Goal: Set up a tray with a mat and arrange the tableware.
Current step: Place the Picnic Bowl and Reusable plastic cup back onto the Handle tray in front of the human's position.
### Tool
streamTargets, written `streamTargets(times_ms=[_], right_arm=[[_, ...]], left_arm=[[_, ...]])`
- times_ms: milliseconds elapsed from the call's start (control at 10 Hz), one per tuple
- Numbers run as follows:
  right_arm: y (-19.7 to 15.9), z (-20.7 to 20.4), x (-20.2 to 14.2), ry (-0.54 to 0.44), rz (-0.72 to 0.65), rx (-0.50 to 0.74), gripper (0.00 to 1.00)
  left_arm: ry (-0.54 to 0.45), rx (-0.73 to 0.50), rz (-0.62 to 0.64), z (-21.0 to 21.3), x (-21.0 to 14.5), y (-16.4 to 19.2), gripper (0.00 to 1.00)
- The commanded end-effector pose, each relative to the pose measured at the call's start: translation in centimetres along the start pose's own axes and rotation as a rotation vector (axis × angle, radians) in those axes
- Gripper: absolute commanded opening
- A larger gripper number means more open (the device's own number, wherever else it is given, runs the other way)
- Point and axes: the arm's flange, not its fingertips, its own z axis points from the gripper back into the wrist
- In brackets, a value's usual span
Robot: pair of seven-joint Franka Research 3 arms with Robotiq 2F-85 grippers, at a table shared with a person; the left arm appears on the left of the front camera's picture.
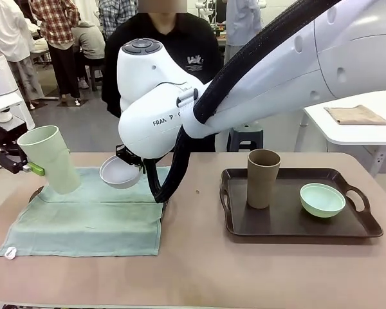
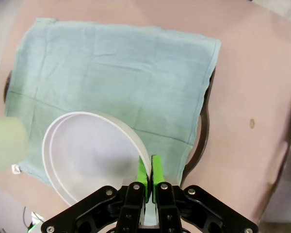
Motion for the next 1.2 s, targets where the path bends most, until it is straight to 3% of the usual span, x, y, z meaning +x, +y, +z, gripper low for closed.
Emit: streamTargets(times_ms=[0, 200, 500, 1100], right_arm=[[0.2, -2.2, -0.1, 0.045, 0.021, 0.019, 0.05], [-0.1, -4.4, -0.1, 0.071, 0.039, 0.036, 0.05], [-0.6, -6.6, 0.2, 0.058, 0.076, 0.067, 0.05], [-1.0, -9.7, 0.9, 0.054, 0.123, 0.08, 0.05]], left_arm=[[0.058, 0.034, -0.053, -0.6, -1.4, 0.8, 0.86], [0.07, 0.017, -0.028, -1.1, -3.5, 1.8, 0.86], [0.001, -0.015, -0.001, -2.3, -5.5, 2.5, 0.86], [0.083, 0.041, 0.007, -2.7, -8.6, 3.1, 0.86]])
